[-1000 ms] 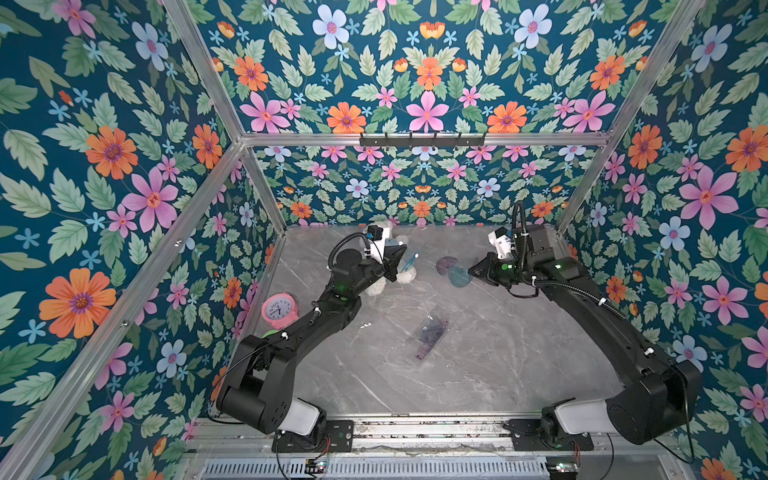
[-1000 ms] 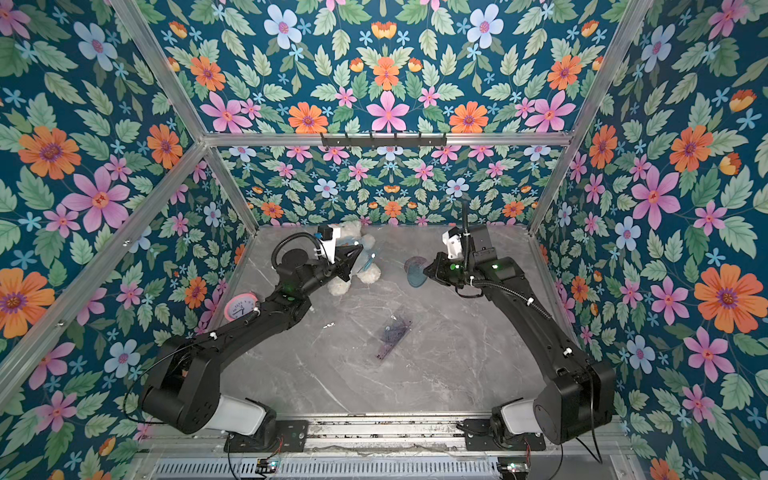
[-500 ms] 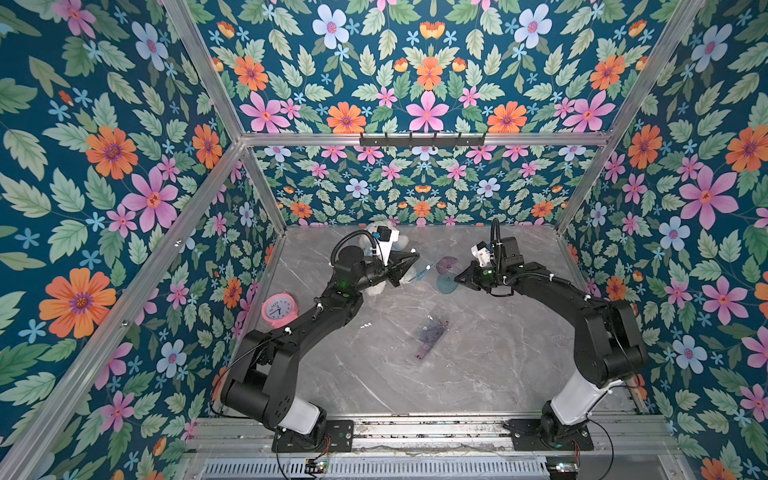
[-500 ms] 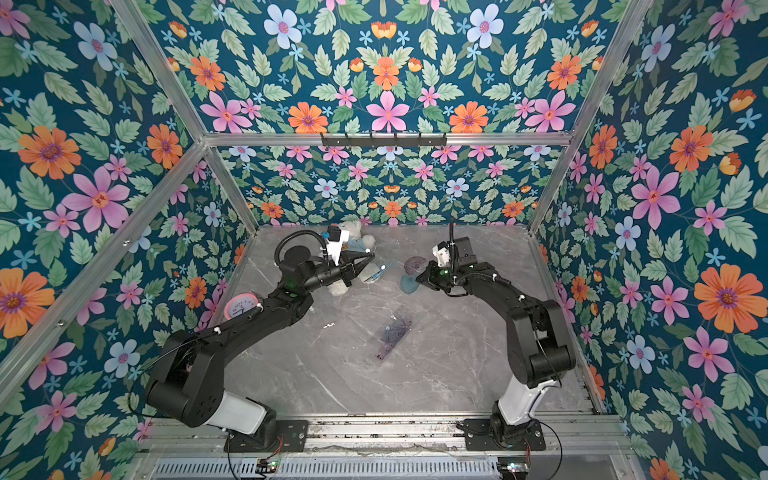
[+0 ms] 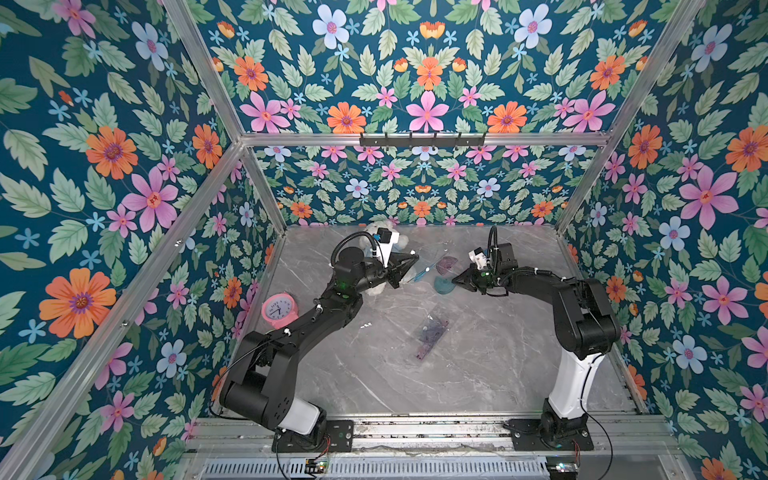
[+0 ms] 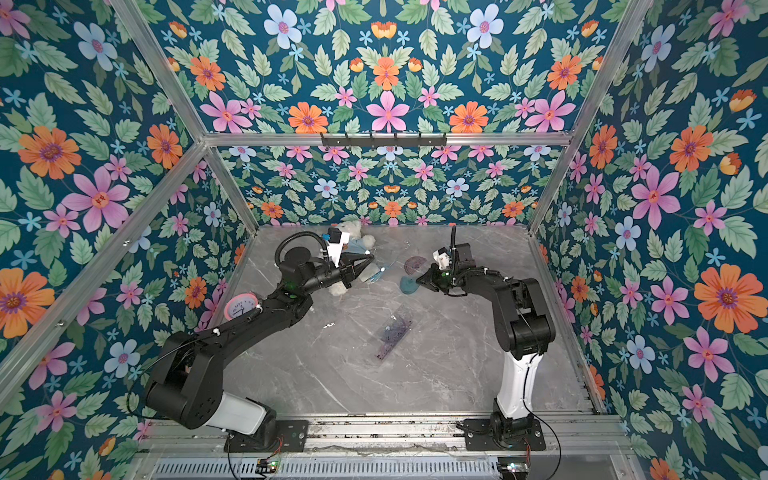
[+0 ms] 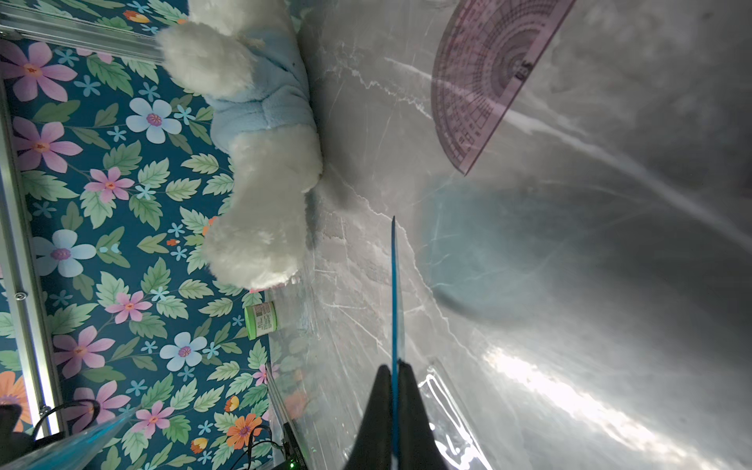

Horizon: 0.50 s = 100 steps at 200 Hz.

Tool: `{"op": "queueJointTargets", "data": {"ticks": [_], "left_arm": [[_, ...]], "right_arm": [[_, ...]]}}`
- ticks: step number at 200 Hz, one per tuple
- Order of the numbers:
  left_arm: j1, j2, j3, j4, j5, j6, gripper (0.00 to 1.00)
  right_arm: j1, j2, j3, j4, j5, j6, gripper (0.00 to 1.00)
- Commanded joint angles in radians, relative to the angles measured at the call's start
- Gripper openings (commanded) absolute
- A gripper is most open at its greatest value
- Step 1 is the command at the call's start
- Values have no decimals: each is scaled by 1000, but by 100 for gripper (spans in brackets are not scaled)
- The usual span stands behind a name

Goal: Open the ruler set and take out the ruler
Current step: Place the ruler at the center of the board.

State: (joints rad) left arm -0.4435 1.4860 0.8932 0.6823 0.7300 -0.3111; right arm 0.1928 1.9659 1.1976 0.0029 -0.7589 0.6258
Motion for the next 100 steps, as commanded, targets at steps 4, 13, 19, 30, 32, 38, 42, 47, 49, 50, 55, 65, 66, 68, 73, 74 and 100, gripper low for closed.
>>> {"op": "queueJointTargets", "data": {"ticks": [4, 13, 19, 30, 32, 38, 42, 47, 49, 50, 55, 65, 66, 68, 73, 74, 100], "left_arm": [[0, 0, 7, 5, -1, 7, 0], [0, 0, 7, 4, -1, 7, 0], [-1, -1, 7, 3, -1, 7, 0], [0, -2, 6, 2, -5, 7, 0], [0, -1, 6, 2, -7, 7, 0], [-1, -1, 5, 1, -9, 7, 0], [0, -1, 5, 0, -9, 8, 0], [0, 0, 6, 1, -10, 9, 0], [0, 0, 6, 1, -10, 9, 0], [0, -1, 6, 1, -11, 8, 0], [0, 0, 6, 0, -11, 7, 0], [-1, 0, 6, 1, -11, 7, 0], [0, -1, 6, 1, -11, 7, 0], [0, -1, 6, 0, -11, 7, 0], [0, -1, 6, 0, -11, 7, 0], [0, 0, 5, 1, -11, 7, 0], [-1, -5, 4, 3, -14, 7, 0]], "right_arm": [[0, 25, 1, 26, -18, 18, 0], [-1, 35, 3, 24, -16, 23, 0], [-2, 41, 5, 23, -17, 26, 0], [-2, 47, 5, 19, -12, 28, 1], [-2, 47, 4, 19, -9, 28, 2], [-4, 49, 4, 20, -6, 29, 3], [-3, 50, 1, 20, -2, 29, 4], [-6, 48, -2, 20, 4, 31, 6], [-6, 48, -3, 20, 6, 31, 7], [-6, 48, -3, 20, 6, 31, 7], [-6, 46, -8, 20, 15, 34, 12], [-7, 40, -16, 20, 27, 36, 18], [-7, 40, -17, 21, 28, 37, 19], [-7, 37, -18, 21, 30, 38, 20], [-9, 36, -22, 22, 36, 38, 23], [-9, 35, -22, 22, 36, 39, 24], [-8, 20, -42, 22, 52, 41, 38]]}}
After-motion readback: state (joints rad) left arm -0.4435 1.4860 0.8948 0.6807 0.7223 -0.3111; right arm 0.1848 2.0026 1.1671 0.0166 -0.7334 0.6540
